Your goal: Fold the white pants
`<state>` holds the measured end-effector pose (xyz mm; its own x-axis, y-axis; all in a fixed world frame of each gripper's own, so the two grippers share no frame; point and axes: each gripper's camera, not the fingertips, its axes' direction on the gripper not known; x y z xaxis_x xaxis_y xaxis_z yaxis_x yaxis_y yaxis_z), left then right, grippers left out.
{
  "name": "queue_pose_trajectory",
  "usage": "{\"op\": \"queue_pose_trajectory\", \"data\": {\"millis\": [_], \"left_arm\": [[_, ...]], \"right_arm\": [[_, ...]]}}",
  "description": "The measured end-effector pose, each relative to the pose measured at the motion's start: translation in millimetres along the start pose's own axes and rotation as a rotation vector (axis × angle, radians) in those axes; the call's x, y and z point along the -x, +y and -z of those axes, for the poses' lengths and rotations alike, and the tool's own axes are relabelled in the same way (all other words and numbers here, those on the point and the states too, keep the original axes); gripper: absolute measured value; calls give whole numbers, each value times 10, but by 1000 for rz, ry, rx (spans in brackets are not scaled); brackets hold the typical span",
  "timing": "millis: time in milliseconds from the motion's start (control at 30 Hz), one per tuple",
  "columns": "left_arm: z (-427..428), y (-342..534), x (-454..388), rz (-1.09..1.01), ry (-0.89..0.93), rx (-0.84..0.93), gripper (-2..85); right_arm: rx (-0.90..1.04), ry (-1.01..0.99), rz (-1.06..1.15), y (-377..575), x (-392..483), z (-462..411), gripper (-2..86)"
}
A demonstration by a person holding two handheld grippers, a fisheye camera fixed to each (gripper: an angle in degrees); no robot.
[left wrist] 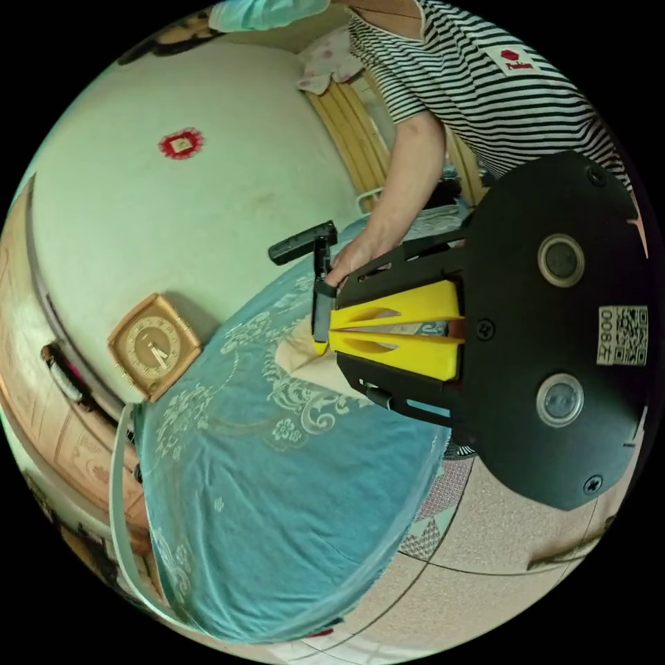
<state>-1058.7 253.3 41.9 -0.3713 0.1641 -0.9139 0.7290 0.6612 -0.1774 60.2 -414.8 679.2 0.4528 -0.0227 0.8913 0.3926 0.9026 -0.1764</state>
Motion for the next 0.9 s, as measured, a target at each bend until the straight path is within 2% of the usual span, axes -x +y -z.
{"op": "queue_pose_trajectory", "data": {"millis": [133,300,567,667,733,833,900], "left_arm": [[-663,25,-44,-30,-197,263,2],[-789,119,-36,-6,-167,242,2],[-940,222,-116,-23,-196,262,1],[-978,332,-160,-38,-195,231,1],[-1156,422,-73,-38,-214,295,1],[-1154,503,78,11,-158,279,2],[-1099,569,41,-15,-169,258,2]], "right_arm": [[-23,-18,24,-68,-145,-23,1],[-112,119,76,-188,-290,104,1],[-22,205,101,-527,-658,-207,0],[-62,208,115,-521,-756,-110,1],[-36,201,82,-542,-950,-170,1],[-34,64,24,-604,-1265,-140,2],[-39,60,13,-597,-1345,-53,2]]}}
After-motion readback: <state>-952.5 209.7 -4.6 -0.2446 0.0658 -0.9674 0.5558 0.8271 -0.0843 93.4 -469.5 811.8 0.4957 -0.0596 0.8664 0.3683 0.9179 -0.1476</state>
